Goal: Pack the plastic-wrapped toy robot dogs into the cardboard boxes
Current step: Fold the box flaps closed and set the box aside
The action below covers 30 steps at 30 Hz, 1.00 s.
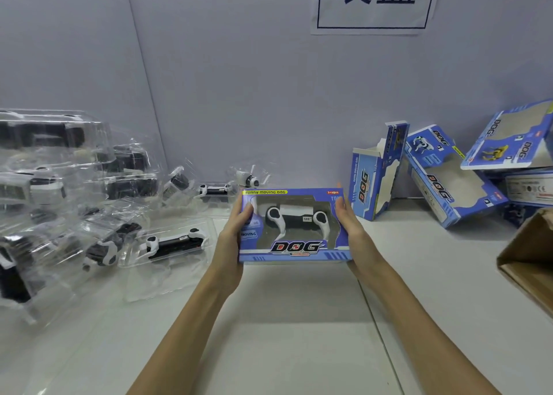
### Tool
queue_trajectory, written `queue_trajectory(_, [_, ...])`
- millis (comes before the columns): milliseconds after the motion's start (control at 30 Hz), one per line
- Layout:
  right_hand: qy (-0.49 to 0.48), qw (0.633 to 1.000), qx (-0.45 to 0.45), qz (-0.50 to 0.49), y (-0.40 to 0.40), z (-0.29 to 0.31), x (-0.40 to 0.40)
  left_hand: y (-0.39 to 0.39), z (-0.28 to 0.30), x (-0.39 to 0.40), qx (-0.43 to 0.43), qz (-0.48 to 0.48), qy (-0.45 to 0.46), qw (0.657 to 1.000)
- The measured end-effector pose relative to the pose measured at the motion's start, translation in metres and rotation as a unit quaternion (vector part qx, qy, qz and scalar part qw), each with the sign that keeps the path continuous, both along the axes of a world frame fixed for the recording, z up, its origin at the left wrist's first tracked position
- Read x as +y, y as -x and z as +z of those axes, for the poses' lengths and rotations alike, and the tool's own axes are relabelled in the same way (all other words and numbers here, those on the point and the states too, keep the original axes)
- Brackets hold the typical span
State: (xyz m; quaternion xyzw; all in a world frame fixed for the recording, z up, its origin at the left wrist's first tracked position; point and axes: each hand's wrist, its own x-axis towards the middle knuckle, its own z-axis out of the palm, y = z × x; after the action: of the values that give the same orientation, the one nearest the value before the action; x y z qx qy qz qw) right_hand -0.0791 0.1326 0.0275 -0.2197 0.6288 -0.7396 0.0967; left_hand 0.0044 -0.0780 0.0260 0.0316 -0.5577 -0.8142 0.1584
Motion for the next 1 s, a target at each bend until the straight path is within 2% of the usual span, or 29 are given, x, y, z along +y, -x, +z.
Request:
queue_trajectory(167, [-0.016, 0.999, 0.027, -0.029, -0.004, 0.001, -0.004, -0.002, -0.005, 0.004, 0.018, 0.018, 0.004, 1.000])
queue_trajectory(367, [-0.032, 0.994, 0.086, -0.062, -0.009, 0.002, -0.004, -0.001, -0.001, 0.003, 0.061, 0.013, 0.134, 0.989])
queue_trajectory(533, [-0.039, 0.990, 0.105, -0.084, -0.004, -0.003, -0.004, 0.000, -0.002, 0.003, 0.062, 0.029, 0.160, 0.985])
queue_trajectory(667, [-0.037, 0.990, 0.111, -0.081, -0.001, -0.004, -0.004, 0.000, -0.002, 0.002, 0.056, 0.029, 0.141, 0.988])
queue_trajectory(767, [-0.014, 0.995, 0.082, -0.048, -0.002, -0.001, -0.006, 0.002, -0.004, 0.001, 0.055, 0.030, 0.123, 0.990])
queue_trajectory(900, [0.032, 0.995, 0.072, -0.060, -0.002, 0.001, -0.006, 0.006, -0.005, 0.009, 0.037, 0.111, 0.071, 0.991])
queue_trajectory(1000, [0.061, 0.991, 0.083, -0.083, -0.002, 0.001, -0.005, 0.007, -0.004, 0.009, 0.033, 0.124, 0.034, 0.991])
